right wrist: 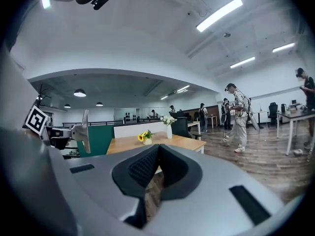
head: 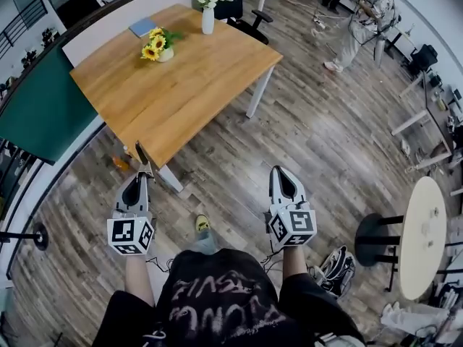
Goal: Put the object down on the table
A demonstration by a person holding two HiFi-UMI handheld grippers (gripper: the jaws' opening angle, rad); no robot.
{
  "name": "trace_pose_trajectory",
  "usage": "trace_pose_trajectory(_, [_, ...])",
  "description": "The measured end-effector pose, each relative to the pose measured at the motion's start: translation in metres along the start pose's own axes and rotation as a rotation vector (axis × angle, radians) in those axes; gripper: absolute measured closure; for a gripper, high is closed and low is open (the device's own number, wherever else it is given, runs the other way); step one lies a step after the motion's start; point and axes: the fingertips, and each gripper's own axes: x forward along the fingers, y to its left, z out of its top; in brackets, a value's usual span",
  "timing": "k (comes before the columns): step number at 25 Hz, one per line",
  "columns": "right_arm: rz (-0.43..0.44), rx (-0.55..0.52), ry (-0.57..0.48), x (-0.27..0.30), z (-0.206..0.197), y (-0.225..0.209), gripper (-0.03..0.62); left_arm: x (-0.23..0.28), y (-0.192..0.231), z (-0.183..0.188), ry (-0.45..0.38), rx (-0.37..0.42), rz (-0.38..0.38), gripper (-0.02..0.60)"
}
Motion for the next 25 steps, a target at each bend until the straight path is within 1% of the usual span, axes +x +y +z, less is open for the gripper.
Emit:
trace_pose_trajectory(5, [-0.005,0.001,-0.038,0.065,0.022,0.006,0.589,0.052,0.038,0.008,-0.003,-0.019,0.003,0.566])
trace_pose_trajectory(10, [-0.022,-0.004,-0.048,0.109,0.03,0.006,0.589,0.093,0.062,0.012,0.002,-0.022,-0.01,0.566])
trace_pose_trajectory(14, [-0.038,0.014,-0.044,0.136,0.028,-0.003,0.589,0.125,0.073,0.017,0.003,-0.005,-0.024,0.566])
trace_pose_trajectory(17, [-0.05,0.021,-0.061,0.155,0.032,-0.015,0.589,0.146,0.076,0.019,0.003,-0.004,-0.027,0.566])
trace_pose_trajectory(22, [-0.038,0.042,-0.07,0.202,0.028,-0.024,0.589,0.182,0.091,0.014,0.021,-0.002,-0.01,0.566])
trace_pose_trajectory(25, [-0.018,0.036,-0.071,0.235,0.03,-0.036,0.589,0.21,0.095,0.014,0.024,0.002,0.006,0.566])
